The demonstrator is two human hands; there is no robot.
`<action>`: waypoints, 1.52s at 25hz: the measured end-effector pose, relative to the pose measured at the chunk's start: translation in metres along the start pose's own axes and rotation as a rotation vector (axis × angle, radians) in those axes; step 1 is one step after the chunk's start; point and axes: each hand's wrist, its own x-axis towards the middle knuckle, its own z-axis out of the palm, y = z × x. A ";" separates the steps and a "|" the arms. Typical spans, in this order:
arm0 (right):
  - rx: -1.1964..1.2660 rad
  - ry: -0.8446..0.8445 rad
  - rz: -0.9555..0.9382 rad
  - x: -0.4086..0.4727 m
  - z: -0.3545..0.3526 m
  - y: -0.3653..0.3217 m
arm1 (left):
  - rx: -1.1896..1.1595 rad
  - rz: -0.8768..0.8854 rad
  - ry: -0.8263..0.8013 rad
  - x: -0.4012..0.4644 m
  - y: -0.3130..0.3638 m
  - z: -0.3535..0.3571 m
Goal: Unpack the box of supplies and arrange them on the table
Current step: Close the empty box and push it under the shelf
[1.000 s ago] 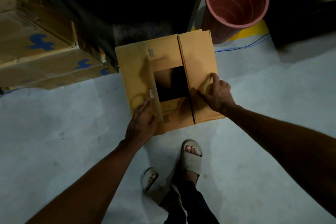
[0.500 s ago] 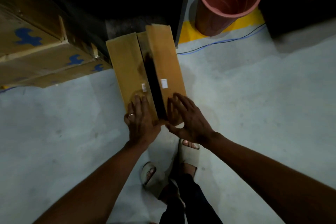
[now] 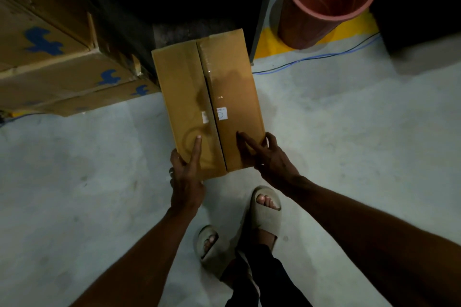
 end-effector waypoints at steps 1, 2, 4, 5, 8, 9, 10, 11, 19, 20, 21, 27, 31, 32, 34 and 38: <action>-0.021 0.023 -0.021 -0.001 -0.002 0.002 | 0.002 0.021 0.024 0.001 -0.001 -0.001; -0.049 0.049 -0.045 -0.001 -0.005 0.005 | 0.005 0.037 0.041 0.004 -0.002 -0.002; -0.083 0.088 -0.077 -0.002 -0.012 0.008 | -0.028 0.072 0.056 0.002 -0.004 -0.005; -0.096 0.109 -0.078 -0.002 -0.016 0.009 | -0.057 0.087 0.065 0.001 -0.001 -0.008; -0.032 0.099 0.048 -0.001 -0.018 0.005 | -0.138 0.068 0.058 0.003 0.009 -0.018; 0.032 0.073 0.086 0.001 -0.017 0.003 | -0.140 0.064 0.066 0.005 0.014 -0.022; 0.088 0.060 0.106 0.004 -0.015 0.001 | -0.126 0.076 0.080 0.007 0.018 -0.026; 0.126 0.057 0.109 0.008 -0.012 0.000 | -0.109 0.095 0.088 0.009 0.020 -0.031; -0.021 0.216 0.030 0.030 -0.002 -0.033 | -0.014 0.006 0.035 0.038 -0.008 -0.045; -0.083 0.229 0.022 0.038 -0.007 -0.039 | -0.038 -0.021 0.005 0.043 -0.013 -0.043; -0.126 0.235 0.023 0.046 -0.014 -0.044 | -0.062 -0.019 -0.011 0.047 -0.017 -0.042; -0.121 0.201 0.145 0.079 -0.047 -0.041 | 0.057 0.013 0.007 0.076 0.013 -0.045; -0.228 0.093 0.103 0.086 -0.043 -0.049 | 0.170 -0.003 0.015 0.092 0.014 -0.058; -0.289 0.095 0.076 0.090 -0.046 -0.051 | 0.189 0.013 0.010 0.094 0.009 -0.063; -0.418 0.103 0.018 0.100 -0.055 -0.055 | 0.221 0.060 0.013 0.096 0.002 -0.075; -0.504 0.251 -0.036 0.118 -0.077 -0.063 | 0.342 0.172 0.078 0.119 0.010 -0.102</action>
